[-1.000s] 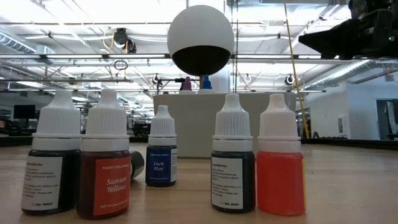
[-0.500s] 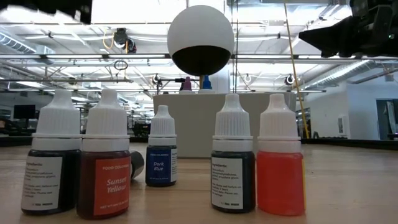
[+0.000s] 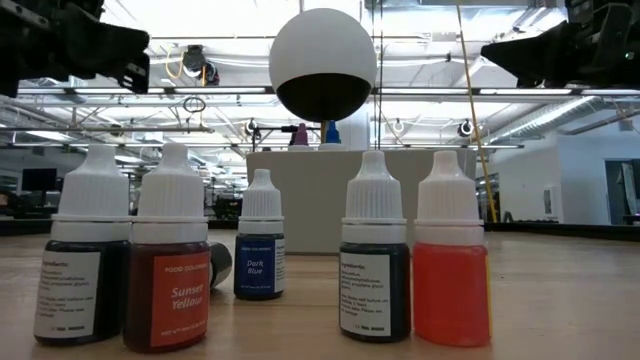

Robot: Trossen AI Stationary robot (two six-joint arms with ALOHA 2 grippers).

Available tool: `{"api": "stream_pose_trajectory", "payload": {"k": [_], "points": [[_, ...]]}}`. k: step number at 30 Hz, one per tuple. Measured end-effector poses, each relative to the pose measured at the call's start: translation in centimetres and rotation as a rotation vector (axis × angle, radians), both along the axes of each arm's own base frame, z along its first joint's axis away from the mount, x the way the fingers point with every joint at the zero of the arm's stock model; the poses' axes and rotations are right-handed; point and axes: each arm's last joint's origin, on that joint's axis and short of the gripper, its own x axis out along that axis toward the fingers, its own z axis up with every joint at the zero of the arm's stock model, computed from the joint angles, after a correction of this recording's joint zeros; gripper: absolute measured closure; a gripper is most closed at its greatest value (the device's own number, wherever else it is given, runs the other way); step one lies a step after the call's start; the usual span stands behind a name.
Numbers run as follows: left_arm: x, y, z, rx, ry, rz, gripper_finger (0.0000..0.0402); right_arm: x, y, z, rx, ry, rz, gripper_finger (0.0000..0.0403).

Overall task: Pick & Place food coloring
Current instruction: Put the small orange food coloring bottle into the gray bin

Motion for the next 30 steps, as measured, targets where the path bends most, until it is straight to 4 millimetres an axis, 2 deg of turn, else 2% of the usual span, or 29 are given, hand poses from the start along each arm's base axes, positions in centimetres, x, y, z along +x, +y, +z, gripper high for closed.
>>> {"api": "stream_pose_trajectory", "payload": {"k": [10,13,17,23,30], "points": [[-0.1,0.4,-2.4,0.009,0.041,0.117,0.0399,0.3,0.1,-0.4,0.010,0.035,0.003,0.0403],[-0.1,0.5,-2.8,0.018,0.051,0.165,0.0396,0.7,0.2,-1.0,-0.009,0.127,0.008,0.0403],[-0.1,0.7,-2.7,0.002,0.051,0.248,0.0382,2.2,1.4,1.6,-0.007,0.215,0.066,0.0403],[-0.1,0.9,-2.7,0.000,0.046,0.316,0.0376,6.3,5.5,5.1,-0.030,0.455,0.097,0.0403],[-0.1,1.0,-2.7,-0.003,0.044,0.333,0.0394,13.0,12.3,8.2,-0.017,0.796,0.051,0.0403]]}}
